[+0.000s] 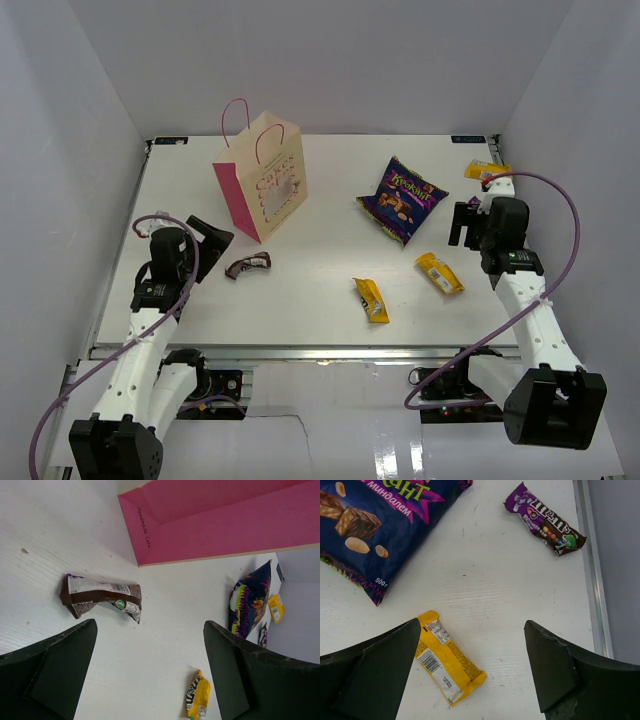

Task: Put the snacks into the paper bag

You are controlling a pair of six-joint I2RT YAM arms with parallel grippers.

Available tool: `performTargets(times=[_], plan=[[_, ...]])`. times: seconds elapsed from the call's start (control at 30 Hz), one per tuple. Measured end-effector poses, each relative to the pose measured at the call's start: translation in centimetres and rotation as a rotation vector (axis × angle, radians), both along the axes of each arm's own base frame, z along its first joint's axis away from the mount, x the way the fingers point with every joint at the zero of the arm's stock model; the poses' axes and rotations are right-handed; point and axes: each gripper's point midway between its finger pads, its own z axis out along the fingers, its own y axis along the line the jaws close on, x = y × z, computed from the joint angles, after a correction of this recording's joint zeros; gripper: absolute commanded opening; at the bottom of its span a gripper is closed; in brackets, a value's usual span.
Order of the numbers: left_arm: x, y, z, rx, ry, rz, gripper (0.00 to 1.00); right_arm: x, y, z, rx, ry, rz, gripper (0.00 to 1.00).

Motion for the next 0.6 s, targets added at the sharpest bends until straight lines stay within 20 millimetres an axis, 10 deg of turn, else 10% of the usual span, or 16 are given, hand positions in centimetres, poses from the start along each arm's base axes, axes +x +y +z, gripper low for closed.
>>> performTargets(times=[0.6], plan=[[-0.2, -2.7, -9.1, -0.338, 0.469, 0.173, 0.9, -2.6, 9.5, -0.1, -0.039, -0.005, 0.845, 0.9]])
